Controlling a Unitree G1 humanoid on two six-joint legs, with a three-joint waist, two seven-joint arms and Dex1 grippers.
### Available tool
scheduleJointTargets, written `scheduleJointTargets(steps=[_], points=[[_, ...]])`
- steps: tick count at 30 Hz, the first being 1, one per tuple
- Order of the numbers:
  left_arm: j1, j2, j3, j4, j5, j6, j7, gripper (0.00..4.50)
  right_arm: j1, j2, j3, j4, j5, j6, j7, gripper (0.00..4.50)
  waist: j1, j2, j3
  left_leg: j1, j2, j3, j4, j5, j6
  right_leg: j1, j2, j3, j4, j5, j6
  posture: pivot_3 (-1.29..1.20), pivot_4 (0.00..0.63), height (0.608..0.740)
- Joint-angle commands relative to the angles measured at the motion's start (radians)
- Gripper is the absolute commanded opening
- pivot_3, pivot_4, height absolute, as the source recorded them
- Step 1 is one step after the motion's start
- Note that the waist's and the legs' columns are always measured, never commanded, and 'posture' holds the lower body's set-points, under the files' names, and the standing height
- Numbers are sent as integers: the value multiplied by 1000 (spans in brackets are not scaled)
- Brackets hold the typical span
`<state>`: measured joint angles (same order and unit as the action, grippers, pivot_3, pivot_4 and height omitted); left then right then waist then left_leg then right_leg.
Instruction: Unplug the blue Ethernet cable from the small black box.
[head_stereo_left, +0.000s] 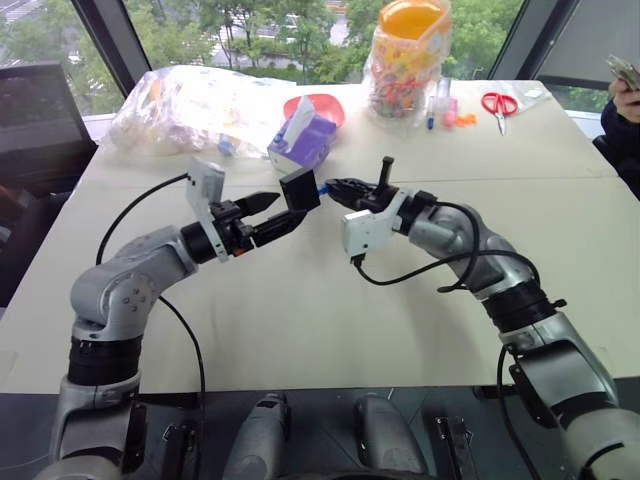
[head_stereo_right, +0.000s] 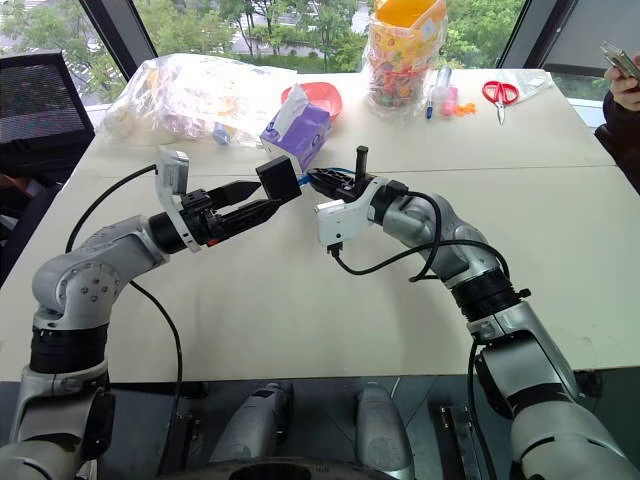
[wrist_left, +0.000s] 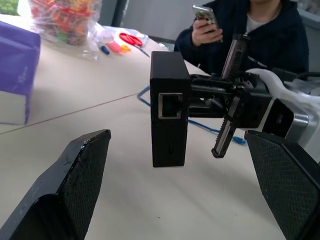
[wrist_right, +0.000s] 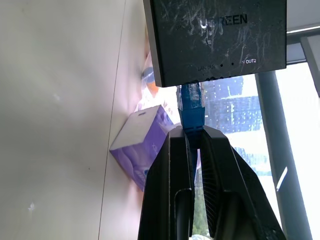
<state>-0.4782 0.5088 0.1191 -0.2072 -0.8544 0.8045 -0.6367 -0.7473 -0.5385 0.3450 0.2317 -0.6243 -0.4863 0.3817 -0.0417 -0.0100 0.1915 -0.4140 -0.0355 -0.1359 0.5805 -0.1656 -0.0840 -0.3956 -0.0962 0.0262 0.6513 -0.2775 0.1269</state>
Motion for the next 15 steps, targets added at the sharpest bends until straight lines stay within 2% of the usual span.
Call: scheduleJointTargets(steps=[1,4,5,7,8,10,14,15], points=[[-24,-2,5,-8,6,-12,-19,4500,-6,-3,-16,-50,9,5,1,12,0,0,0,0,0,0,0,0,0,0,0,0,0,0,0,0,150,726],[-29,-9,3,-4,12,-18,-24,4500,-8,-1,-13,-54,11,5,6,12,-3,0,0,0,0,0,0,0,0,0,0,0,0,0,0,0,150,726],[-29,-12,1,-4,16,-21,-26,4242,-9,0,-12,-56,12,4,9,0,-2,0,0,0,0,0,0,0,0,0,0,0,0,0,0,0,150,726],[-27,-17,-3,-3,25,-28,-29,3595,-11,1,-10,-58,13,2,15,0,-2,0,0,0,0,0,0,0,0,0,0,0,0,0,0,0,150,726],[-27,-19,-5,-2,28,-30,-30,3033,-11,1,-10,-57,14,2,17,0,-1,0,0,0,0,0,0,0,0,0,0,0,0,0,0,0,150,726],[-25,-26,-14,1,42,-41,-32,2378,-9,1,-7,-64,18,-2,28,0,-1,0,0,0,0,0,0,0,0,0,0,0,0,0,0,0,150,726],[-27,-41,-19,11,62,-54,-35,588,-1,-2,-3,-77,20,-8,42,0,-1,0,0,0,0,0,0,0,0,0,0,0,0,0,0,0,150,726],[-28,-43,-19,13,65,-55,-36,440,1,-3,-3,-79,21,-8,45,0,-1,0,0,0,0,0,0,0,0,0,0,0,0,0,0,0,150,726]])
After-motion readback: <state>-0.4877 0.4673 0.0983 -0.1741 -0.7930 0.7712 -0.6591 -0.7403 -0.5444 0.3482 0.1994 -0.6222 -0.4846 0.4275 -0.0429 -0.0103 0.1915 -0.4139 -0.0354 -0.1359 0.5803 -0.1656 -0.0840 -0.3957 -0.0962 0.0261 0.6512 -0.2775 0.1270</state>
